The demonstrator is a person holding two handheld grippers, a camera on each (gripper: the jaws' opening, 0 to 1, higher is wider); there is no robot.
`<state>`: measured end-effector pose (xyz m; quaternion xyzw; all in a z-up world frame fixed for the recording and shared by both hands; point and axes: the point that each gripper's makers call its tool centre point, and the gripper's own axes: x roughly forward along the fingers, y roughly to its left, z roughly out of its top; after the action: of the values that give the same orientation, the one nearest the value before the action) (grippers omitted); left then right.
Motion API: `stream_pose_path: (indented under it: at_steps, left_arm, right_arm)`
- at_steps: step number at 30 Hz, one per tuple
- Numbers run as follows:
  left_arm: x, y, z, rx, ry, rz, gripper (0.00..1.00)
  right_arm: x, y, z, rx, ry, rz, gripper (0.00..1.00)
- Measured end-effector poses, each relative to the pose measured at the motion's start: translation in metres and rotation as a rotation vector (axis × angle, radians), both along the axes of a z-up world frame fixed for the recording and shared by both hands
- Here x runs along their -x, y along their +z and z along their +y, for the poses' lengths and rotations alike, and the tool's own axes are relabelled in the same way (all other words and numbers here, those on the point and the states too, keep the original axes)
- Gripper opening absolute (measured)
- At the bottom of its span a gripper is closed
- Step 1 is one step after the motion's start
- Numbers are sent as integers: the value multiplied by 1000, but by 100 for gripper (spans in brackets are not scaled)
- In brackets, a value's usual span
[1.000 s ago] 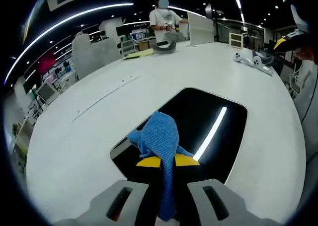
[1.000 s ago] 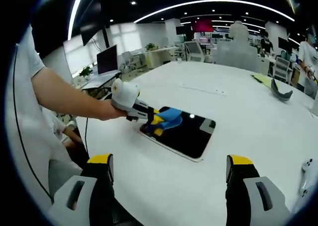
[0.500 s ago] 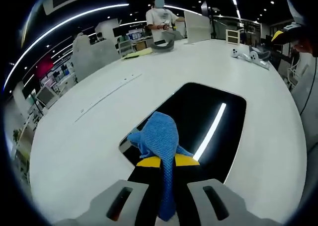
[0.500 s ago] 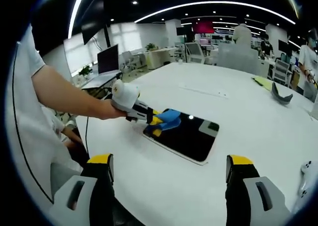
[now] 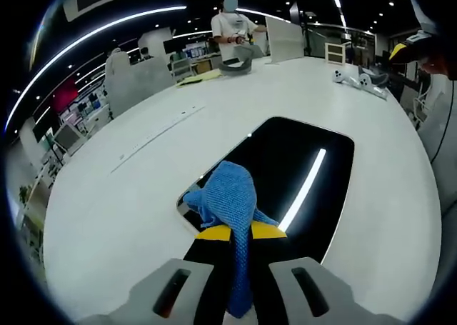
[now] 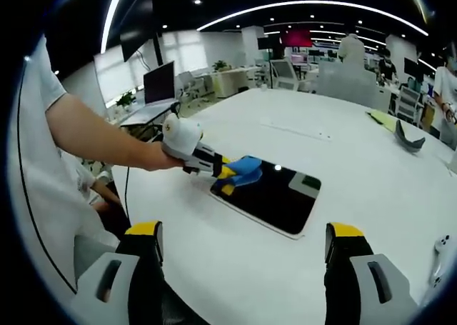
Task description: Wipe the mirror surface with the cleaning cloth until all visible marks leave the cleaned area.
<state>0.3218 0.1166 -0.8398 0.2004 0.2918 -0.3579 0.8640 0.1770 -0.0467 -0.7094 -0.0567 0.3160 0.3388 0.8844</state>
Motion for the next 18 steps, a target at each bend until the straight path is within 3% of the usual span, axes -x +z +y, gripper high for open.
stream_pose_path:
  at_steps: [12,18]
  left_arm:
    - [0,0,2,-13,-3,-5,4]
    - [1,0,5,-19,37,7,4]
  right_arm:
    - [0,0,1,-11,5,-1,94]
    - [0,4,-7,-13,-7,0,94]
